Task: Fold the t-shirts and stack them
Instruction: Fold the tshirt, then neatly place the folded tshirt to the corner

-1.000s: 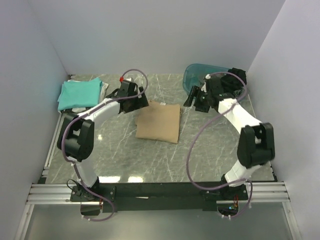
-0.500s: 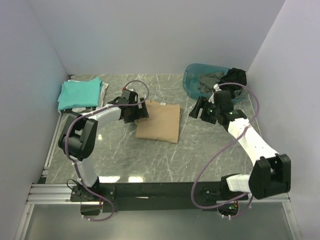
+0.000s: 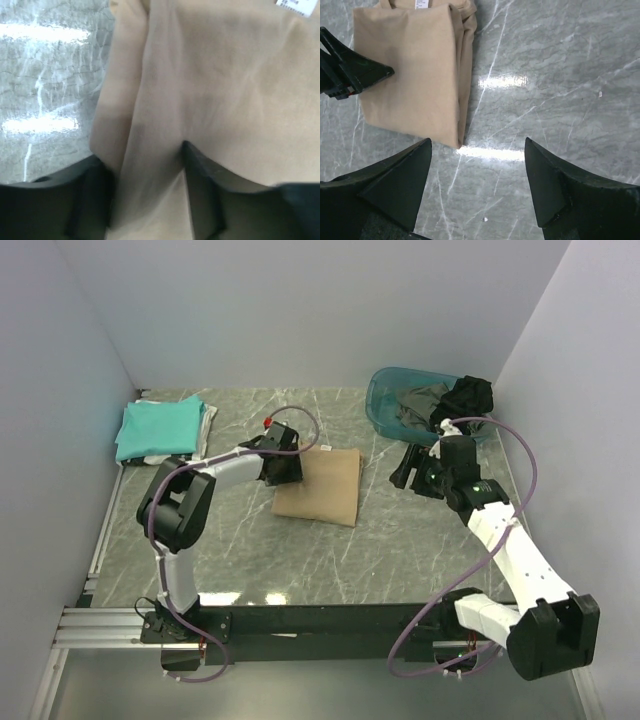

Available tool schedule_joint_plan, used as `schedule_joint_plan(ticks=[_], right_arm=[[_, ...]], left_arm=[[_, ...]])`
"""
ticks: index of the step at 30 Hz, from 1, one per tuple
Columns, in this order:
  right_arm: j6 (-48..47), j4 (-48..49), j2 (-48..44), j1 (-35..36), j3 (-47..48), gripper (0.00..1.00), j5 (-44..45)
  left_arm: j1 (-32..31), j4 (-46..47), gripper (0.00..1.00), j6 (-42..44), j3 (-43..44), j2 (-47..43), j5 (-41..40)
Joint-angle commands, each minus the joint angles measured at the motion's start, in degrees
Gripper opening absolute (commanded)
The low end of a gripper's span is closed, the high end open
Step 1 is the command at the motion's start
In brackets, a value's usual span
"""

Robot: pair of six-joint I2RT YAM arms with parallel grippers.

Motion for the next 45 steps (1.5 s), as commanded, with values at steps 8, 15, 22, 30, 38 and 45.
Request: schedule_joint_plan(ticks=[8,15,22,30,38,45], right_arm=[[-2.8,-0.13,-4.16,-0.19,-1.7,0.81,3.83],[-3.16,0.66,-5.66,-0.28,-2.67,0.81,4.97],[-3.33,1.71,-6.1,-0.28,-4.16,0.81,5.59],[-3.24,2.51,-5.58,-0.19,-4.78,0.82,5.32],[-2.72,2.42,-4.69,-0.28,-4.69,0.82,6.55],[-1.84,2.33,-5.4,-0.46,-4.95,0.84,9.19]], left_arm=[[-4.91,-8.52,0.21,1.77,6.67,5.85,-14.6],[-4.91,-9.06,0.01,7.81,9.75,4.8,-27.95],[0.44,1.74,0.01,24.61,6.15,0.58,-33.41],[9.05,14.68,0.01,47.62,0.88,-6.36,-30.79],[18.1,11.52,0.01,56.07,6.67,-10.06,-26.83],[21.63,8.8,0.01,58.02,10.72,-12.08,-24.81]])
